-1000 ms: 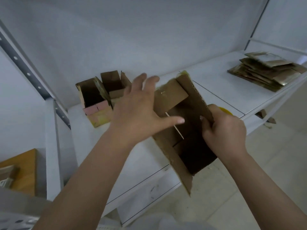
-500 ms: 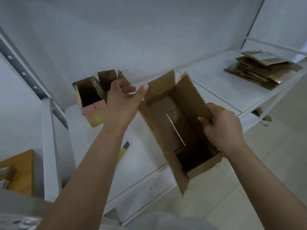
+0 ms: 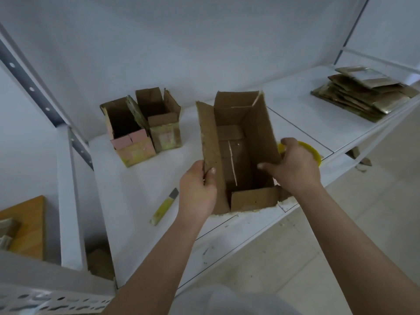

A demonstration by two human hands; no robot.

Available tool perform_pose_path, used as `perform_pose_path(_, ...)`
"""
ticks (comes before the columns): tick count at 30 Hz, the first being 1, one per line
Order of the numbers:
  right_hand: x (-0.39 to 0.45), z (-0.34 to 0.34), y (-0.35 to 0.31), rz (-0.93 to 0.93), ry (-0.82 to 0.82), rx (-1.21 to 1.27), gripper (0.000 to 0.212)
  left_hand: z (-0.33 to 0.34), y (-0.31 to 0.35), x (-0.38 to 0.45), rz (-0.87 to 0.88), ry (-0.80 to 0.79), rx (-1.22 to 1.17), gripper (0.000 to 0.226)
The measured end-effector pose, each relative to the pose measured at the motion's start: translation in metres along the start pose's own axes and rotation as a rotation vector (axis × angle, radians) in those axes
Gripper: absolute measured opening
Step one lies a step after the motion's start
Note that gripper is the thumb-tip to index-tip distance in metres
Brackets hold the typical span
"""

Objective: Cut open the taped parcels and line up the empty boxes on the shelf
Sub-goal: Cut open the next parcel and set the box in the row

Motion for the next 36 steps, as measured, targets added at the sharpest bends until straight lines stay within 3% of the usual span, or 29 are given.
perform_pose_path(4, -0.005, 0.01, 0.008, 0.059, -0.207, -0.024, 0.099, 0.002, -0.011, 0.018, -0.006, 0.007, 0.028, 0.019)
perform_pose_path(6, -0.003, 0.011, 0.011, 0.044, -0.321, 0.05, 0.083, 0.002, -0.013, 0.027, -0.015, -0.002, 0.017, 0.019)
perform_pose_path(10, 0.004, 0.018, 0.018, 0.042, -0.311, 0.133, 0.012, 0.004, -0.015, 0.046, -0.052, -0.046, 0.081, 0.027)
perform_pose_path(12, 0.009, 0.024, 0.019, 0.068, -0.259, 0.151, 0.014, 0.004, -0.017, 0.051, -0.085, -0.124, 0.034, 0.024)
perform_pose_path(15, 0.016, 0.031, 0.018, 0.056, -0.209, 0.105, 0.017, 0.0, -0.023, 0.044, -0.134, -0.25, 0.052, 0.04)
perform_pose_path(19, 0.021, 0.031, 0.017, 0.002, -0.178, 0.024, 0.02, 0.0, -0.026, 0.037, -0.043, -0.274, 0.127, 0.043)
perform_pose_path(28, 0.111, 0.018, -0.046, -0.178, -0.072, 0.058, 0.012, -0.007, 0.022, 0.126, 0.126, 0.012, 0.438, 0.031)
perform_pose_path(36, 0.196, 0.062, -0.107, -0.27, -0.232, 0.059, 0.009, -0.017, 0.015, 0.199, -0.042, 0.167, 0.671, 0.025)
Point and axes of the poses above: each hand's wrist, its own x-axis towards the middle knuckle, its own z-axis out of the palm, y = z × x, the point moved 3 cm from there along x, towards the middle knuckle
